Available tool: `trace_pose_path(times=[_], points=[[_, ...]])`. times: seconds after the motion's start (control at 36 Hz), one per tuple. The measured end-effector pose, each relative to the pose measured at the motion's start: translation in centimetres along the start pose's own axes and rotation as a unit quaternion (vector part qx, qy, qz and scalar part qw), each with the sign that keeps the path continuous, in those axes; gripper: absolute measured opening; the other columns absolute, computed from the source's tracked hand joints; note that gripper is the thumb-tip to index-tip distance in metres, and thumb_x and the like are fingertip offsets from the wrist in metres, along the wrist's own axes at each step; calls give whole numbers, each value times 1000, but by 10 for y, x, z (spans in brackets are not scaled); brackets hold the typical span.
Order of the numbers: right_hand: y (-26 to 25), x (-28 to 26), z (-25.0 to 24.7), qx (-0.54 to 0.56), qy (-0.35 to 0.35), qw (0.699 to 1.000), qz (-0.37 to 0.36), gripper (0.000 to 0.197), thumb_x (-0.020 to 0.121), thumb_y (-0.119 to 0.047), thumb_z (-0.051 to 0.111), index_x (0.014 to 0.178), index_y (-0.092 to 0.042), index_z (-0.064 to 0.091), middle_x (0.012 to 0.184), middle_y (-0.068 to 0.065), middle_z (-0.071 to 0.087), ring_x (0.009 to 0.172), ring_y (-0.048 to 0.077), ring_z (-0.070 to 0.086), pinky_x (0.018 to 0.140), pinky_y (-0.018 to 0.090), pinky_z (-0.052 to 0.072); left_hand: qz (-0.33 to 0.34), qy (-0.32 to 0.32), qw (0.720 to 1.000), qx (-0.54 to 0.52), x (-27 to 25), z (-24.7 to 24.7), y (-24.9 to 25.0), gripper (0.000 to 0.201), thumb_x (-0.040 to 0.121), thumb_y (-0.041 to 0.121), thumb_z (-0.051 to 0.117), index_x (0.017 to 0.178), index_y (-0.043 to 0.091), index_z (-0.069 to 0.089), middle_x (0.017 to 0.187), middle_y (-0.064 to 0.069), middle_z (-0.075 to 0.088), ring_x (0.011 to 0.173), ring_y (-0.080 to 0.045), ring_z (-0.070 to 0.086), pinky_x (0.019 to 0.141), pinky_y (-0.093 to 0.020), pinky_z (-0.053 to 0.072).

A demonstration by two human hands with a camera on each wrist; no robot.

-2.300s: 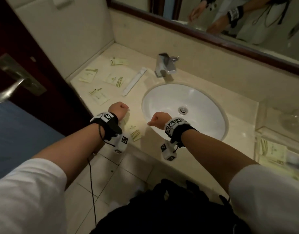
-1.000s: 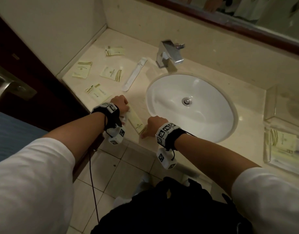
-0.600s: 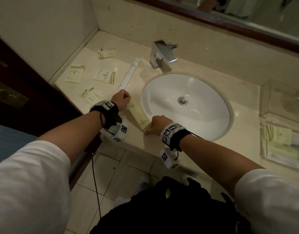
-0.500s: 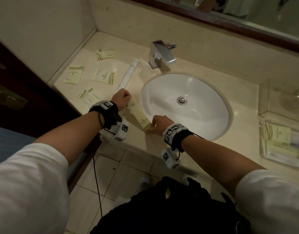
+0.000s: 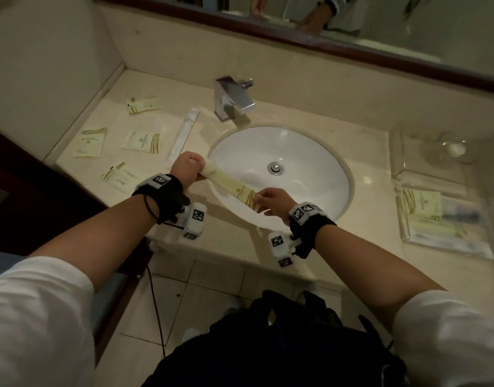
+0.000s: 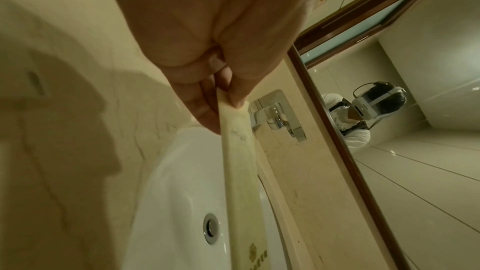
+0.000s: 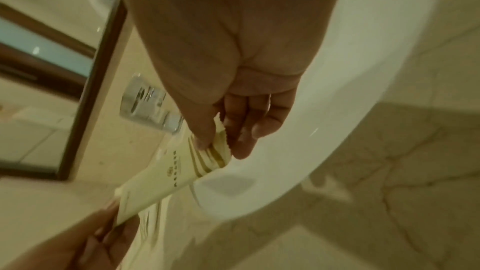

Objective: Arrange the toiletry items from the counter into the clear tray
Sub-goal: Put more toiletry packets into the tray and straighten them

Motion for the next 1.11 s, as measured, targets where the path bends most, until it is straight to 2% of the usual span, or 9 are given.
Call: trace_pose_path(times=[0.08,0.14,0.28,0.44,0.56,0.69,0.89,1.03,1.11], points=[[13,-7,-28,69,42,997,14,7,92,-14,58,85,-12,60,74,5,61,63,12,57,58,20,43,5,-9,1000,-25,-2,20,4,22,93,-1,46,78,14,49,90,-8,53,92,-27,57,61,-23,59],[21,-13,-47,114,73,991,20,7,92,-16,59,88,-10,59,74,5,60,62,12,57,54,19,43,12,-35,999,-27,-8,40,10,23,94,-2,44,77,14,49,87,-6,52,82,-21,58,56,-18,57],[44,-36,-102,221,157,962,26,12,92,-16,59,82,-10,59,80,8,64,61,16,63,49,22,50,3,-105,994,-15,-12,99,14,15,94,1,47,86,10,56,106,-16,55,84,-18,61,61,-20,59],[83,-63,-177,289,240,926,27,28,90,-12,62,112,5,57,76,15,64,47,11,63,46,19,50,-4,-173,985,17,-24,188,25,18,92,-5,45,87,7,59,103,-13,57,88,-23,60,62,-22,59],[113,-83,-227,306,272,912,29,31,90,-11,63,113,9,57,75,15,64,50,13,61,48,19,51,-11,-210,977,45,-32,251,32,17,92,-5,45,94,5,60,110,-16,55,99,-30,59,61,-23,60],[153,-106,-290,333,312,889,33,34,87,-9,66,115,7,55,76,12,63,58,17,60,50,18,53,-9,-249,966,64,-49,330,39,11,89,0,57,84,9,60,100,-14,56,80,-20,60,58,-22,59],[202,-129,-366,320,345,882,38,27,86,-12,68,107,3,62,78,10,67,62,14,62,58,21,54,2,-269,957,111,-67,423,39,12,81,-1,68,78,9,61,86,-12,56,73,-21,60,56,-24,59],[235,-143,-412,319,358,876,48,16,88,-9,65,100,1,61,77,10,64,62,15,59,55,18,53,5,-273,949,160,-80,480,37,13,81,1,68,92,6,63,77,-7,59,66,-16,58,49,-18,56],[252,-151,-434,297,368,879,56,15,88,-7,63,100,2,62,72,10,62,58,15,58,51,15,52,23,-269,940,209,-83,506,34,13,80,7,72,91,10,66,76,-6,61,63,-13,56,50,-16,55]])
Point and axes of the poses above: each hand's wrist, its own x-axis towards the middle knuckle, its own z-axis out of the palm, y = z × x, the point moved 9 cm from there along x, towards the middle knuckle
